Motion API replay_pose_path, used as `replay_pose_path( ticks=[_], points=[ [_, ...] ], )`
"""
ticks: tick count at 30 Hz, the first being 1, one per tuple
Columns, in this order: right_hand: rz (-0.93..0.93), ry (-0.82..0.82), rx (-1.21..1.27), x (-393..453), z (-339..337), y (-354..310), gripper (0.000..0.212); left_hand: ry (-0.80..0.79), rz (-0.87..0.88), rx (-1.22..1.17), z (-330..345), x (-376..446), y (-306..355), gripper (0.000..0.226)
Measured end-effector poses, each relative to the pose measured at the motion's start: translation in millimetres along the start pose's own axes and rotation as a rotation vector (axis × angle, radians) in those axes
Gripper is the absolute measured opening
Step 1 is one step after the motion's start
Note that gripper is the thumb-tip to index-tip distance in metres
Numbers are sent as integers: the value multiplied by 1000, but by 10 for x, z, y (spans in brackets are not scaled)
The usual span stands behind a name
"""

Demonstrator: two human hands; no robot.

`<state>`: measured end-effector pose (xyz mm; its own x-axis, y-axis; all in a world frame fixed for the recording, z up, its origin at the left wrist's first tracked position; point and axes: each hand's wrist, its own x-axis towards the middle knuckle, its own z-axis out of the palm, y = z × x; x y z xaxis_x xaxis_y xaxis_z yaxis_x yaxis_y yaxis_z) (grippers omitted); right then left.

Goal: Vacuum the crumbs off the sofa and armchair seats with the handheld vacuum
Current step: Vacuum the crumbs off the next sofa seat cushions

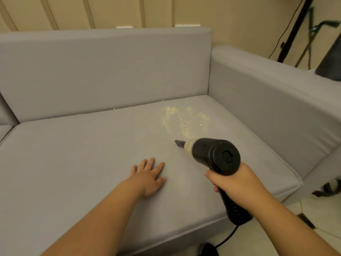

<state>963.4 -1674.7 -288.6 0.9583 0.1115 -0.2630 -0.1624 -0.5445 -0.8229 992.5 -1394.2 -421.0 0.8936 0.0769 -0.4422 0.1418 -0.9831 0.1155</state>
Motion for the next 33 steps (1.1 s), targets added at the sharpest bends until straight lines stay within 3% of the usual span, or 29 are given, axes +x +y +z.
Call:
replay_pose_path(
  ticks=[9,22,28,33],
  points=[
    [-14,-27,94,-161,-297,33,20,10,27,33,18,-25,254,68],
    [-15,-128,-16,-265,-492,-1,23,0,29,-3,48,-57,357,68],
    [-6,-38,-98,-189,-503,58,24,-5,30,-13,52,-44,313,68],
    [2,-8,31,-78,-352,187,19,-8,40,-20,68,-76,343,68]
  ],
)
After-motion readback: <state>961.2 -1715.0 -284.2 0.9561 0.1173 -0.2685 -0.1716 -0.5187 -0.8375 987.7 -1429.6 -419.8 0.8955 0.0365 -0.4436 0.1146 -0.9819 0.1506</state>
